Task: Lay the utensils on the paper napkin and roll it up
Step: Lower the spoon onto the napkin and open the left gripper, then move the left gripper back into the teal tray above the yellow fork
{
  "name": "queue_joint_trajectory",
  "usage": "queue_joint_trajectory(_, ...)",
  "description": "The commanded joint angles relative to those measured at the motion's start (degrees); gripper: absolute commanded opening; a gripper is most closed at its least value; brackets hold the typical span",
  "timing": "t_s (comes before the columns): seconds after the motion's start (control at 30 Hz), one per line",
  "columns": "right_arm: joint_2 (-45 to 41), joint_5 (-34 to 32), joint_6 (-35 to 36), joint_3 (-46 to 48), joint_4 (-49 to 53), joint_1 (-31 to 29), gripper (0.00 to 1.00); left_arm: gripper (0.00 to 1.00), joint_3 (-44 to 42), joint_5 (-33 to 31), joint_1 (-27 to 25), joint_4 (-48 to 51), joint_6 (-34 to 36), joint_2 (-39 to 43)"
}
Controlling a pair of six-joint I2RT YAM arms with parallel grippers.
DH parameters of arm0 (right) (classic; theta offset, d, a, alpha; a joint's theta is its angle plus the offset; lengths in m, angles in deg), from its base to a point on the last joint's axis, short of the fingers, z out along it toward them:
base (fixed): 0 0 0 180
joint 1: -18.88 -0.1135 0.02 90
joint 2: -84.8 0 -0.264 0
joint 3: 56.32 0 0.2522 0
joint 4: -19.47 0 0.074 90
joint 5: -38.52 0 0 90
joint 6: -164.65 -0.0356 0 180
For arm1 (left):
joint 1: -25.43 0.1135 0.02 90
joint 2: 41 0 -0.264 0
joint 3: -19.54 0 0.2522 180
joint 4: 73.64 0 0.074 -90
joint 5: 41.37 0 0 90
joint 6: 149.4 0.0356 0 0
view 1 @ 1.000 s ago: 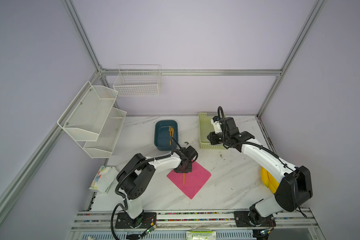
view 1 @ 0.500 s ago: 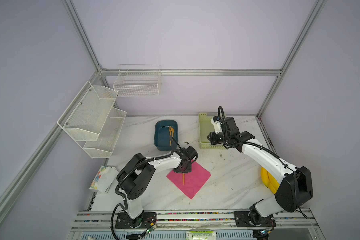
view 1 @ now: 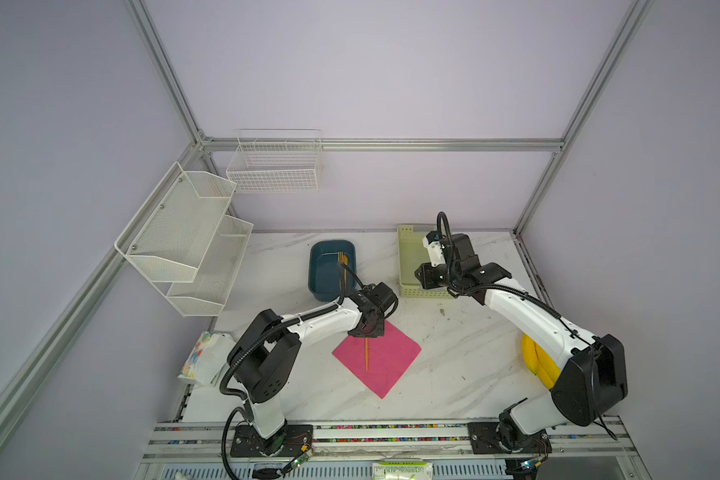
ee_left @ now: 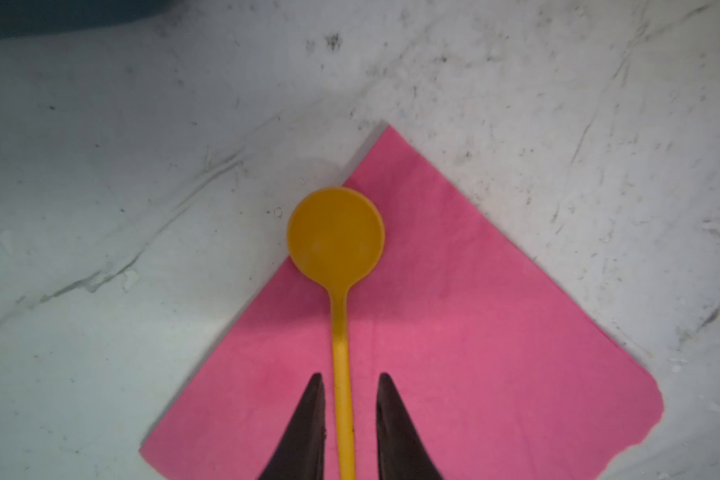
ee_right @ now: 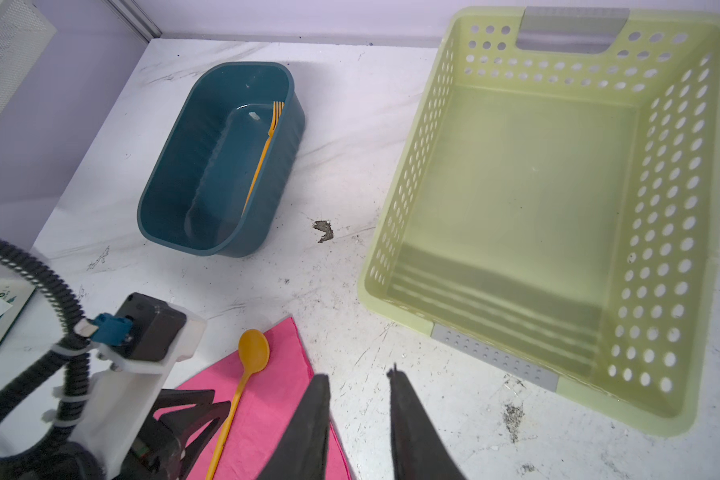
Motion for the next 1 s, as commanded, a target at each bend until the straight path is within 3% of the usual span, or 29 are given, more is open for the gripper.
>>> queue_joint_trajectory(0.0, -1.69, -0.55, 0.57, -0.10, 0.93, 0.28, 0.29, 0.22, 6.22, -2.89, 0.17, 2.68, 1.93, 3.19)
queue_joint_trajectory(0.33, -1.91, -1.53, -0.28, 0.43, 1.11, 0.24, 0.29, 0.22, 15.69, -6.25, 3.82, 9.23, 7.46, 3.00)
queue_joint_trajectory(0.97, 0.31, -4.76, -5.37, -1.01, 1.19, 0.28, 0.29, 0.22, 26.54, -0.97, 18.92, 10.73, 20.25, -4.19)
